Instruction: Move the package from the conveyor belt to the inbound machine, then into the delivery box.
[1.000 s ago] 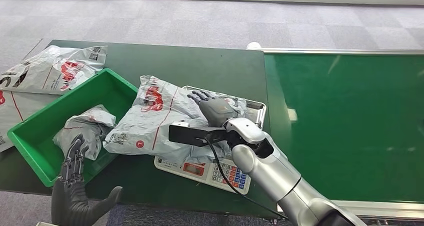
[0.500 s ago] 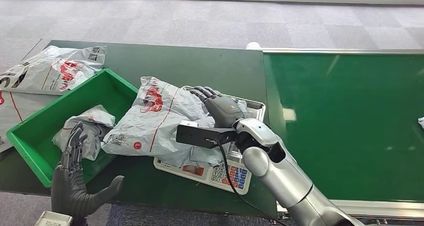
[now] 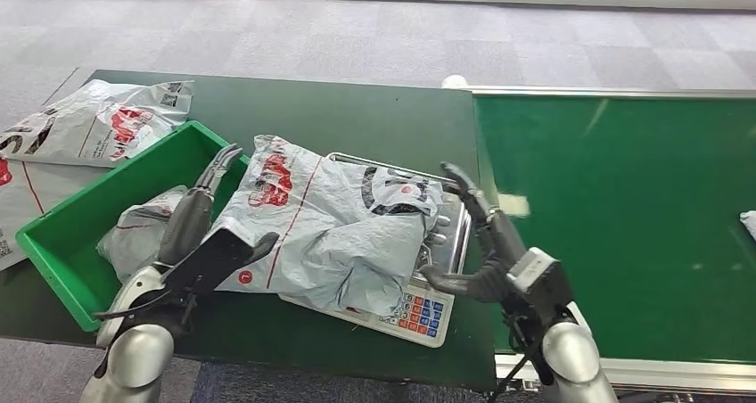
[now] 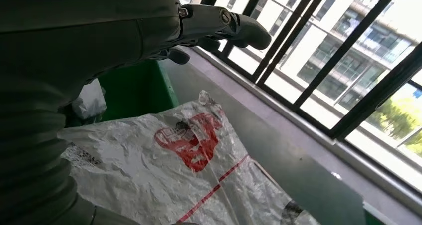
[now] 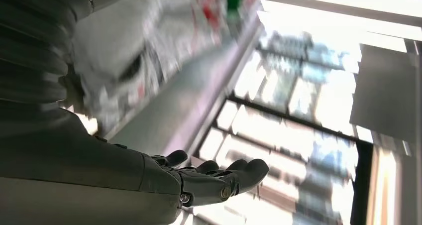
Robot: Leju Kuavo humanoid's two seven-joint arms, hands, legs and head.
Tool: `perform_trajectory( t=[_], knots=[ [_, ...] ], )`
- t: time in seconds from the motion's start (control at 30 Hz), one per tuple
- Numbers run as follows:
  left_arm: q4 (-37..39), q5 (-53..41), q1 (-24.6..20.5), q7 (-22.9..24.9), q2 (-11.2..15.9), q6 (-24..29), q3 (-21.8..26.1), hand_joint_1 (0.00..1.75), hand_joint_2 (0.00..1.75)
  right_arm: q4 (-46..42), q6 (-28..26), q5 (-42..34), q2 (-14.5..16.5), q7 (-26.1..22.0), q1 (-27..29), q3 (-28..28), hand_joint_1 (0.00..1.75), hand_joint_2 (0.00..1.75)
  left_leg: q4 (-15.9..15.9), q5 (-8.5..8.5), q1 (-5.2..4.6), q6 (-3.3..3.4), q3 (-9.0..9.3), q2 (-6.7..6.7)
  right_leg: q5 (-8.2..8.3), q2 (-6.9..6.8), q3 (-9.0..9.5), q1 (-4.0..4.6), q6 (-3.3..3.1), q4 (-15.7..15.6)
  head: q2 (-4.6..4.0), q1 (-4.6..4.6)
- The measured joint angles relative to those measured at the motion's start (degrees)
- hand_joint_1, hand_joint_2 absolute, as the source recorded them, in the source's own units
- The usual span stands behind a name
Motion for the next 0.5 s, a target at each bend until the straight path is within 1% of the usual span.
perform_trajectory(
  t=[0.03,0.1,0.17,0.2,0.23,0.3,0.43,0.5],
  knots=[
    [2.13,-1.75,-1.90,1.82,-0.47,-1.71,-1.81,0.00,1.75,-2.29,-6.65,-0.87,1.56,-1.66,1.86,-2.84,0.00,1.75,0.01,0.01,-0.02,0.01,-0.03,-0.02,0.01,-0.02,-0.07,-0.01,0.01,0.00,0.00,0.00],
    [8.00,-4.25,-6.37,4.08,-2.23,-3.86,-5.76,0.00,1.75,-6.87,-20.96,-3.61,4.27,-4.26,5.44,-7.48,0.00,1.75,0.01,0.01,-0.04,0.01,-0.07,-0.07,0.01,-0.05,-0.10,-0.01,0.03,-0.02,0.00,0.01],
    [15.22,-5.44,-11.05,5.12,-4.63,-4.46,-9.67,0.00,1.75,-10.38,-32.41,-6.92,5.37,-6.63,9.31,-9.55,0.00,1.75,0.00,0.01,-0.05,0.02,-0.11,-0.07,0.02,-0.04,-0.04,-0.05,0.05,-0.01,0.00,0.02],
    [18.56,-5.74,-12.99,5.41,-5.76,-4.50,-11.32,0.00,1.75,-11.51,-36.01,-8.27,5.47,-7.78,11.00,-9.76,0.00,1.75,-0.01,0.00,-0.06,0.02,-0.14,0.04,0.04,0.07,-0.05,-0.08,0.07,-0.01,0.00,0.02],
    [21.51,-5.94,-14.56,5.59,-6.71,-4.46,-12.74,0.00,1.75,-12.32,-38.40,-9.30,5.46,-8.72,12.36,-9.74,0.00,1.75,-0.01,-0.01,-0.08,0.03,-0.14,0.22,0.07,0.24,-0.11,-0.10,0.09,0.00,0.00,0.02],
    [26.05,-6.32,-16.96,6.01,-8.27,-4.55,-14.89,0.00,1.75,-13.35,-41.21,-10.37,5.32,-10.12,14.25,-9.59,0.00,1.75,-0.02,-0.04,-0.10,0.05,-0.15,0.52,0.13,0.53,-0.23,-0.12,0.10,0.00,0.00,0.01],
    [34.15,-9.56,-20.62,8.16,-10.99,-7.08,-18.31,1.75,1.75,-14.06,-45.50,-9.97,4.28,-12.73,15.82,-7.98,0.00,1.75,-0.03,-0.04,-0.10,0.07,-0.14,0.56,0.15,0.57,-0.28,-0.10,0.09,0.00,0.00,0.01],
    [39.42,-12.30,-22.13,9.03,-12.86,-7.77,-20.20,1.75,1.75,-14.16,-46.47,-9.18,4.10,-14.29,15.90,-6.77,0.00,1.75,-0.03,-0.03,-0.10,0.08,-0.14,0.55,0.15,0.57,-0.26,-0.11,0.09,0.00,0.00,0.01]
  ],
)
